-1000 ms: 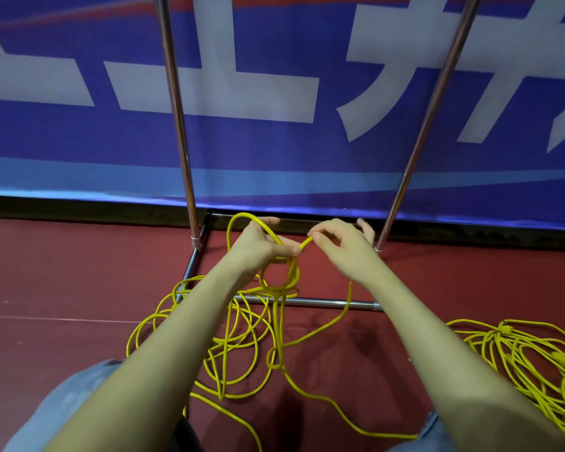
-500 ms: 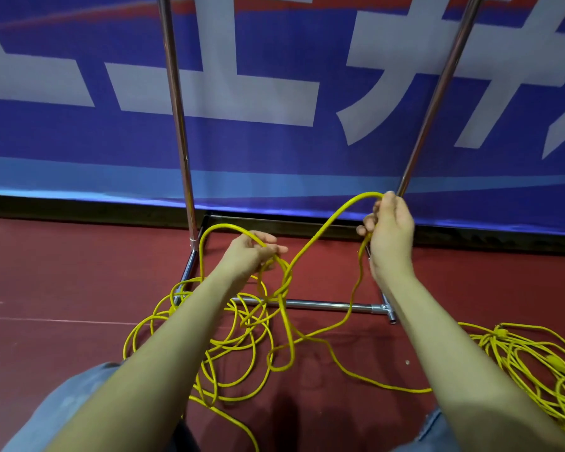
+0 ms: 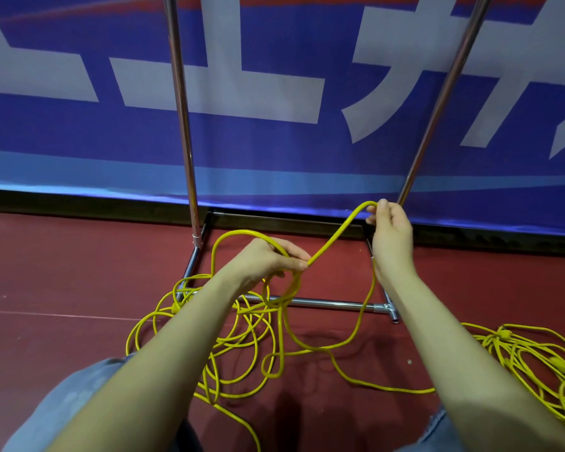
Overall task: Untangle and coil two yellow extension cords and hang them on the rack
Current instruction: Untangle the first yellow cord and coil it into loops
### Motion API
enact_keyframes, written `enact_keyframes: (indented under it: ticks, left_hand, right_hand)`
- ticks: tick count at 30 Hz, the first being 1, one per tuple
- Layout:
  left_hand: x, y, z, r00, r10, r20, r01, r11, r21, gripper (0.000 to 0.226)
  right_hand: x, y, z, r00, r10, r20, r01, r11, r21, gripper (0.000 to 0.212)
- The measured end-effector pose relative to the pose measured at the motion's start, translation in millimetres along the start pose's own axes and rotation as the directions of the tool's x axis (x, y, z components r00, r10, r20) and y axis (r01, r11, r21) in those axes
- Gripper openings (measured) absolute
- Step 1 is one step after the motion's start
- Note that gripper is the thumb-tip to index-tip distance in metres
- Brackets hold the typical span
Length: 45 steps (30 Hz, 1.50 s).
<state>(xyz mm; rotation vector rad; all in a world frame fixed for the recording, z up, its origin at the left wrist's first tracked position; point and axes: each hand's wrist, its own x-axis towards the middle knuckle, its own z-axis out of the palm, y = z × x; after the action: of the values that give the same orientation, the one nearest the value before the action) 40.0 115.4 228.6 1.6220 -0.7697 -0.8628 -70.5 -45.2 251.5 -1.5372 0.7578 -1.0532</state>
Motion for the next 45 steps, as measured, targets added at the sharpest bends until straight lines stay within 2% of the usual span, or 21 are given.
enact_keyframes:
  ticks: [2, 5, 8, 10, 12, 14, 16, 18, 19, 21, 23, 27, 29, 32, 33, 35, 37, 38, 40, 42, 45]
  left_hand:
    - [1, 4, -3, 0.998, 0.009, -0.069, -0.015, 0.995, -0.095, 0.014]
    - [5, 11, -11, 0.983, 0.005, -0.185, -0.074, 0.926, -0.370, 0.011]
    - [7, 18, -18, 0.968, -0.040, -0.247, -0.097, 0.848, -0.521, 0.007]
    - [6, 18, -18, 0.962, -0.076, -0.263, -0.069, 0.862, -0.503, 0.010]
    - [5, 15, -17, 0.954, -0.101, -0.281, -0.014, 0.925, -0.380, 0.016]
    - [4, 11, -17, 0.948, -0.117, -0.296, 0.053, 0.975, -0.216, 0.023]
    - [3, 9, -19, 0.946, -0.133, -0.297, 0.087, 0.983, -0.162, 0.026]
    - [2, 11, -21, 0.951, -0.140, -0.276, 0.078, 0.972, -0.223, 0.027]
    - [1, 13, -22, 0.957, -0.145, -0.252, 0.063, 0.950, -0.307, 0.027]
    - [0, 20, -24, 0.972, -0.134, -0.193, 0.021, 0.867, -0.497, 0.027]
    - [-1, 25, -26, 0.980, -0.103, -0.170, -0.017, 0.808, -0.589, 0.028]
    - [-6, 30, -26, 0.981, -0.068, -0.180, -0.065, 0.765, -0.641, 0.027]
    - [-7, 33, -27, 0.976, -0.059, -0.208, -0.098, 0.736, -0.669, 0.025]
    - [-7, 35, -28, 0.963, -0.044, -0.265, -0.163, 0.690, -0.705, 0.024]
    - [-6, 35, -28, 0.960, -0.040, -0.279, -0.178, 0.680, -0.712, 0.024]
    - [-5, 36, -26, 0.956, -0.033, -0.292, -0.197, 0.667, -0.719, 0.024]
    - [-5, 36, -22, 0.956, -0.023, -0.292, -0.204, 0.663, -0.721, 0.024]
    - [-5, 37, -21, 0.956, -0.013, -0.293, -0.211, 0.662, -0.720, 0.025]
    - [-6, 37, -21, 0.950, 0.013, -0.311, -0.239, 0.670, -0.703, 0.024]
    - [-6, 36, -23, 0.939, 0.025, -0.343, -0.268, 0.677, -0.685, 0.024]
    - [-5, 33, -28, 0.919, -0.007, -0.394, -0.286, 0.677, -0.678, 0.025]
  right_hand:
    - [1, 1, -3, 1.000, 0.000, 0.008, 0.000, 1.000, -0.015, 0.028]
    - [1, 1, -6, 0.999, -0.039, 0.025, 0.039, 0.999, 0.014, 0.025]
    - [-6, -3, -3, 0.983, -0.119, 0.137, 0.116, 0.993, 0.033, 0.015]
    - [-11, -6, 2, 0.954, -0.150, 0.260, 0.153, 0.988, 0.010, 0.007]
    - [-16, -8, 8, 0.926, -0.162, 0.341, 0.175, 0.985, -0.007, 0.011]
    - [-20, -9, 12, 0.907, -0.187, 0.376, 0.205, 0.979, -0.008, 0.016]
    - [-21, -9, 13, 0.896, -0.227, 0.381, 0.252, 0.968, -0.017, 0.017]
    - [-20, -8, 11, 0.888, -0.253, 0.384, 0.288, 0.957, -0.035, 0.018]
    - [-19, -8, 10, 0.882, -0.256, 0.395, 0.296, 0.954, -0.041, 0.018]
    - [-19, -7, 10, 0.868, -0.259, 0.425, 0.312, 0.948, -0.058, 0.014]
    - [-21, -7, 11, 0.858, -0.259, 0.443, 0.321, 0.944, -0.069, 0.016]
    - [-18, -10, 10, 0.849, -0.256, 0.462, 0.324, 0.943, -0.074, 0.017]
    - [-15, -13, 3, 0.858, -0.204, 0.472, 0.268, 0.961, -0.071, 0.014]
    - [-13, -13, -5, 0.854, -0.085, 0.513, 0.167, 0.979, -0.117, 0.035]
    - [-15, -14, -6, 0.839, -0.056, 0.541, 0.147, 0.981, -0.127, 0.032]
    - [-18, -12, -4, 0.805, -0.016, 0.593, 0.139, 0.977, -0.162, 0.005]
    - [-18, -8, 0, 0.766, 0.058, 0.640, 0.098, 0.974, -0.205, 0.026]
    - [-20, -7, 3, 0.734, 0.112, 0.669, 0.044, 0.976, -0.212, 0.026]
    - [-24, -6, 9, 0.681, 0.177, 0.710, -0.066, 0.981, -0.182, 0.006]
    - [-29, -6, 13, 0.694, 0.145, 0.705, -0.020, 0.983, -0.183, 0.012]
    - [-26, -4, 15, 0.786, 0.010, 0.619, 0.065, 0.993, -0.099, 0.024]
